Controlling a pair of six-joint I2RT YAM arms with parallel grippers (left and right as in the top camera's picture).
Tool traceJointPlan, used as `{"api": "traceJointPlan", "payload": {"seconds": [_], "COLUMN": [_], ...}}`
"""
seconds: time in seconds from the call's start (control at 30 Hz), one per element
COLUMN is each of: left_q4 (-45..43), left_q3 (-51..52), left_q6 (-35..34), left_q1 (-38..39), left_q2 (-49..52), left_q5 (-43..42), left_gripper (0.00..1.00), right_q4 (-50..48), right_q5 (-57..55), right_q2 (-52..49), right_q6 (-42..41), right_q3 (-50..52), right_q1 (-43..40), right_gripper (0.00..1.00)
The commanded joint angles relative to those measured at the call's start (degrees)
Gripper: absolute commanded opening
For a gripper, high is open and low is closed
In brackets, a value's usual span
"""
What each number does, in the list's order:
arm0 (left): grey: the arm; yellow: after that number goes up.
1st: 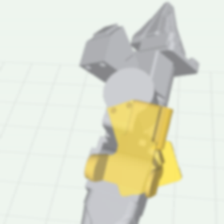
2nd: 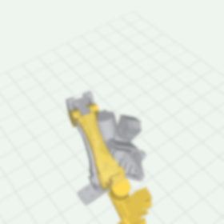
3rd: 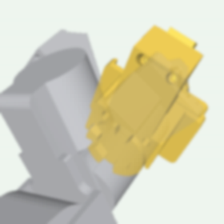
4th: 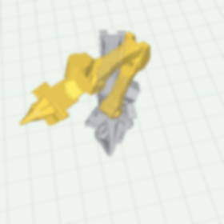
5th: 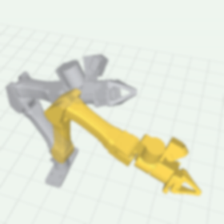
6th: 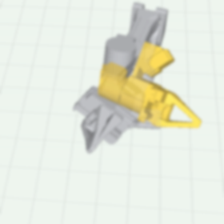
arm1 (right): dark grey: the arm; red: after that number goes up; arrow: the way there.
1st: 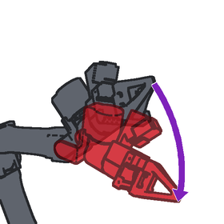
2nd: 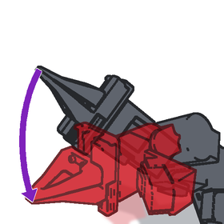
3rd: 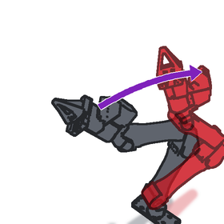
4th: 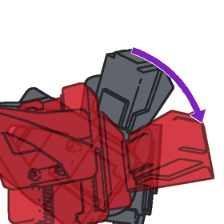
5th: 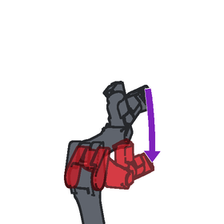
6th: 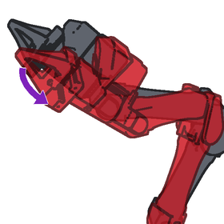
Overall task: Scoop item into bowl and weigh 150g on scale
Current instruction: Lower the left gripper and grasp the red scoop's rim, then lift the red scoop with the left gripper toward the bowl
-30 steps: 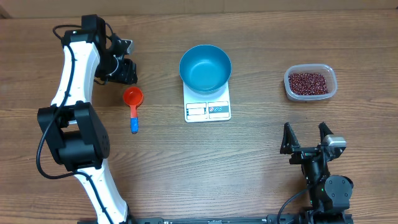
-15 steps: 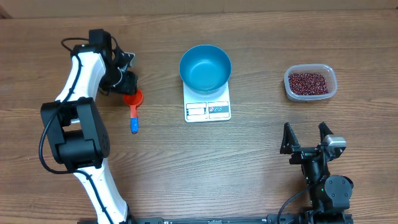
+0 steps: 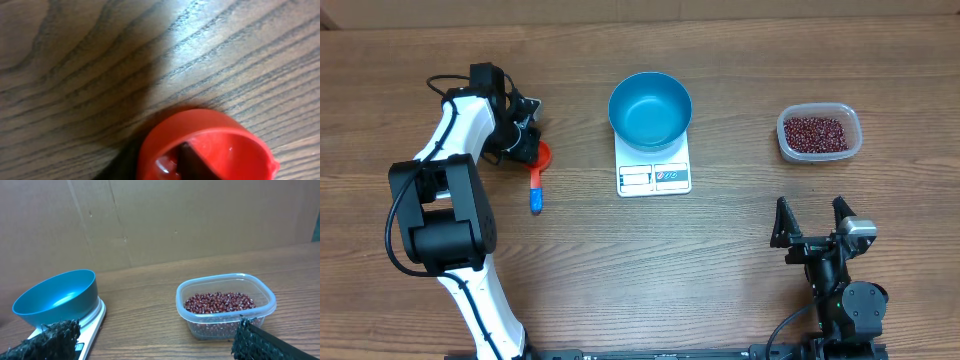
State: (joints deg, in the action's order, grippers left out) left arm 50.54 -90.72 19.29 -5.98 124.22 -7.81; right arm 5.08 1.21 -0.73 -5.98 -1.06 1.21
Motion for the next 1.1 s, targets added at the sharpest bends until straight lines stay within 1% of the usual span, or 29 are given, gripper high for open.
{"api": "traceJointPlan", "payload": {"seconds": [0.0, 0.03, 0.1, 0.27, 0.37, 0.43, 0.5, 0.63, 0.73, 0.9, 1.07], "left_q4": [-0.09, -0.09, -0.07, 0.44, 1.4, 1.95, 2.01, 2.51, 3.21, 4.26, 5.18], "left_q3": [0.57, 0.57, 0.57, 0.0, -0.92, -1.36, -1.38, -1.38, -1.38, -1.38, -1.38], "left_q6": [-0.57, -1.11, -3.1, -11.32, -14.67, -17.29, -21.44, -29.62, -34.14, -37.57, -37.77], "left_q1": [0.39, 0.39, 0.39, 0.39, 0.39, 0.39, 0.39, 0.39, 0.39, 0.44, 0.76], "left_q2": [1.07, 1.07, 1.01, 0.02, -2.1, -4.39, -7.67, -14.88, -20.59, -27.76, -31.95], "left_q5": [0.33, 0.33, 0.33, 0.0, -3.32, -5.86, -7.63, -10.01, -11.91, -15.32, -16.24], "left_gripper": [0.12, 0.04, 0.04, 0.04, 0.04, 0.04, 0.04, 0.04, 0.04, 0.04, 0.04], "right_q4": [-0.39, -0.39, -0.39, -0.39, -0.39, -0.39, -0.39, -0.39, -0.39, -0.39, -0.39], "right_q5": [-0.09, -0.09, -0.09, -0.09, -0.09, -0.09, -0.09, -0.09, -0.09, -0.09, -0.09], "right_q2": [0.57, 0.57, 0.57, 0.57, 0.57, 0.57, 0.57, 0.57, 0.57, 0.57, 0.57], "right_q6": [-0.2, -0.2, -0.2, -0.2, -0.2, -0.2, -0.2, -0.2, -0.2, -0.2, -0.2], "right_q3": [0.61, 0.61, 0.61, 0.61, 0.61, 0.61, 0.61, 0.61, 0.61, 0.61, 0.61], "right_q1": [0.33, 0.33, 0.33, 0.33, 0.33, 0.33, 0.33, 0.33, 0.33, 0.33, 0.33], "right_gripper": [1.0, 1.0, 1.0, 1.0, 1.0, 1.0, 1.0, 1.0, 1.0, 1.0, 1.0]}}
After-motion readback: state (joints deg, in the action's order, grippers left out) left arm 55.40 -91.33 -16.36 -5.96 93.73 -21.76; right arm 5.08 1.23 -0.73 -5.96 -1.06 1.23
